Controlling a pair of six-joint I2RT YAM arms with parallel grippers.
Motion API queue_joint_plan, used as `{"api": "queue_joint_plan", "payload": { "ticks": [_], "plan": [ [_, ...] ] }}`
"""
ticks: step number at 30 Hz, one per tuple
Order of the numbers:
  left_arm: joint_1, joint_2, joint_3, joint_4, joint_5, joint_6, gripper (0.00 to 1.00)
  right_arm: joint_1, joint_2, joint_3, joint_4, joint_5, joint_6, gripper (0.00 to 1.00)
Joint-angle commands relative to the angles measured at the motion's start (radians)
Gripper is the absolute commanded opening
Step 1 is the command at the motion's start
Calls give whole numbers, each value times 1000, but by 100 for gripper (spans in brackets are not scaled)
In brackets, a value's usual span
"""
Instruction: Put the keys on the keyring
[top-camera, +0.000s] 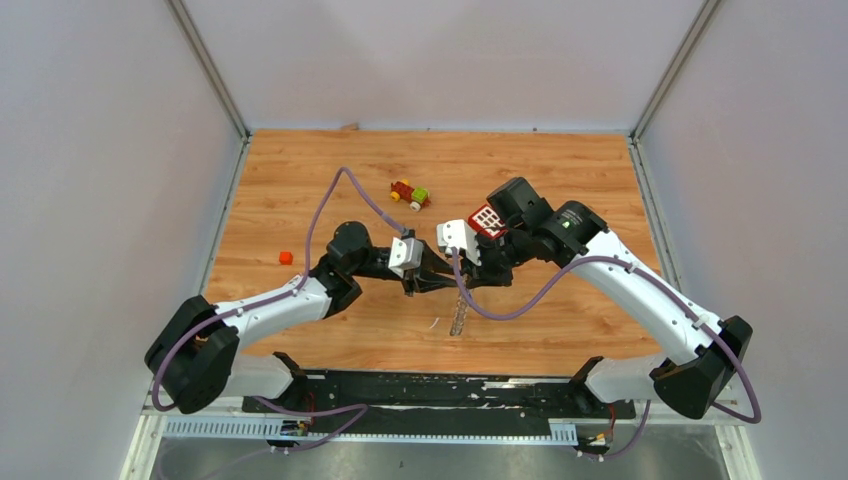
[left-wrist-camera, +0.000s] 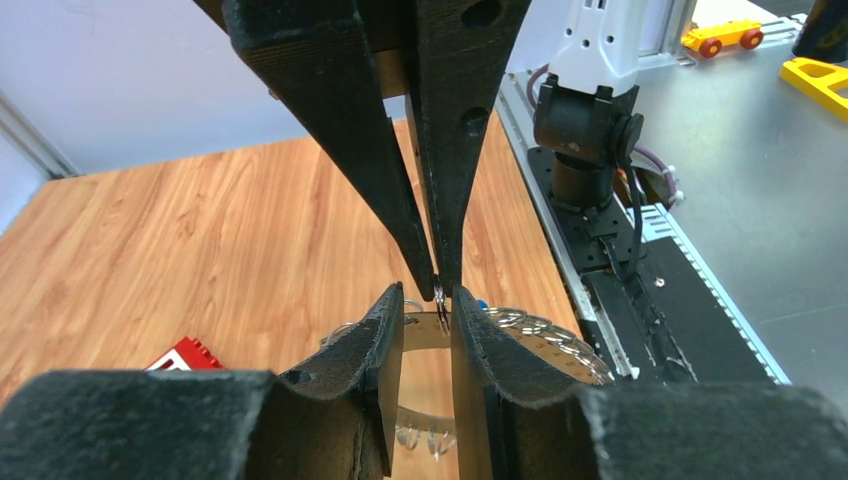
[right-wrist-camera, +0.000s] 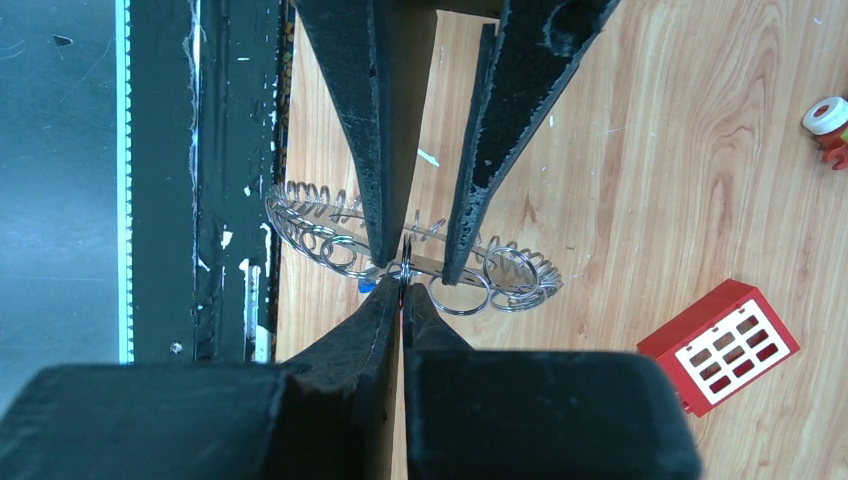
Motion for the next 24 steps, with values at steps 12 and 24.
{"api": "queue_joint_plan", "payload": {
  "ticks": [12,24],
  "plan": [
    [-24,10,9,5,10,15,25,6,-11,20,42,-18,14,0],
    [-34,18,16,-15,25,21,7,5,-14,10,56,-21,21,0]
  ]
}}
